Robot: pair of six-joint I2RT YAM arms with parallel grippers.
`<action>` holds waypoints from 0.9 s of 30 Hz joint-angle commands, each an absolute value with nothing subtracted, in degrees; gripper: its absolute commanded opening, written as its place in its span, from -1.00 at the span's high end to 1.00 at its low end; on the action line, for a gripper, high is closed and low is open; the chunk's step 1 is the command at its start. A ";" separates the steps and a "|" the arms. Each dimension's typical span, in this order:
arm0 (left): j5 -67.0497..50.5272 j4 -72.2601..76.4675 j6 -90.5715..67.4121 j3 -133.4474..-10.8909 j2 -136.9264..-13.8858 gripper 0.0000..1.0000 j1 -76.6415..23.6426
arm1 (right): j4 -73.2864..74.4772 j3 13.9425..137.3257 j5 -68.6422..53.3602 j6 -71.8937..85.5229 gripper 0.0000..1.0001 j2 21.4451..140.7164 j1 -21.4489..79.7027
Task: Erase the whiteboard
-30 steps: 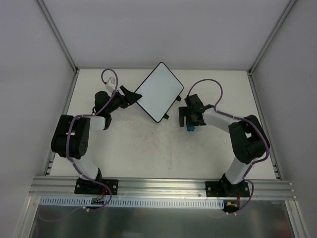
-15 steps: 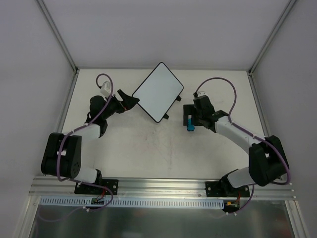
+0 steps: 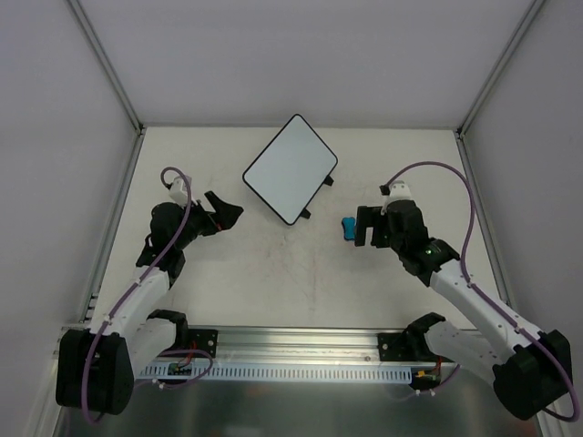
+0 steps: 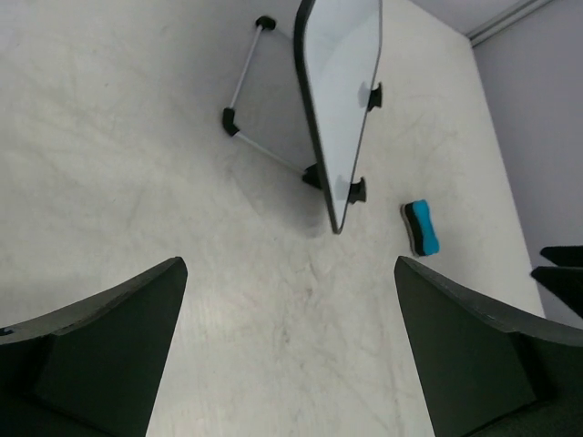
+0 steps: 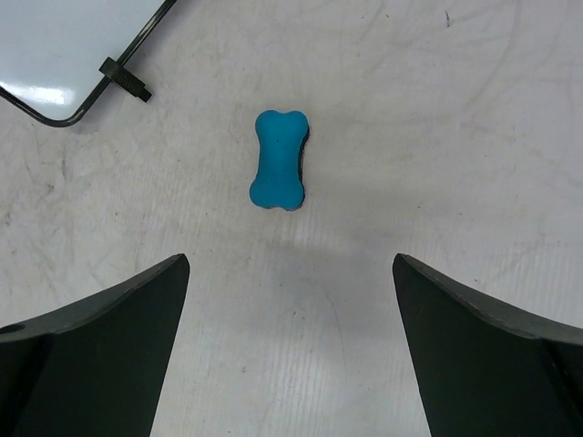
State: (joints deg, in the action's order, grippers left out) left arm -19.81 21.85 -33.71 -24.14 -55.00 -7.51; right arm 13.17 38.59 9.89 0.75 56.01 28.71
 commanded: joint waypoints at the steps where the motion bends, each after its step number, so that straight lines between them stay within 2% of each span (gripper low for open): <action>1: -14.43 12.40 -29.53 -21.80 -51.25 -0.98 -7.73 | 12.30 36.13 11.51 -2.37 -0.98 50.46 29.09; 5: -13.80 8.53 -28.57 -20.57 -48.08 -0.98 -7.73 | 10.91 32.53 13.53 -2.90 -0.98 45.80 29.00; 12: -13.45 5.54 -25.67 -17.50 -40.62 -0.98 -7.82 | -2.54 19.79 12.04 -3.25 -0.99 38.85 29.09; 20: -13.27 5.63 -24.08 -15.73 -37.88 -0.98 -7.82 | -3.34 20.74 11.25 -2.99 -0.98 42.36 29.09; 27: -11.86 5.63 -24.26 -14.76 -36.03 -0.98 -7.82 | -3.43 19.95 11.43 -3.08 -0.98 40.61 29.09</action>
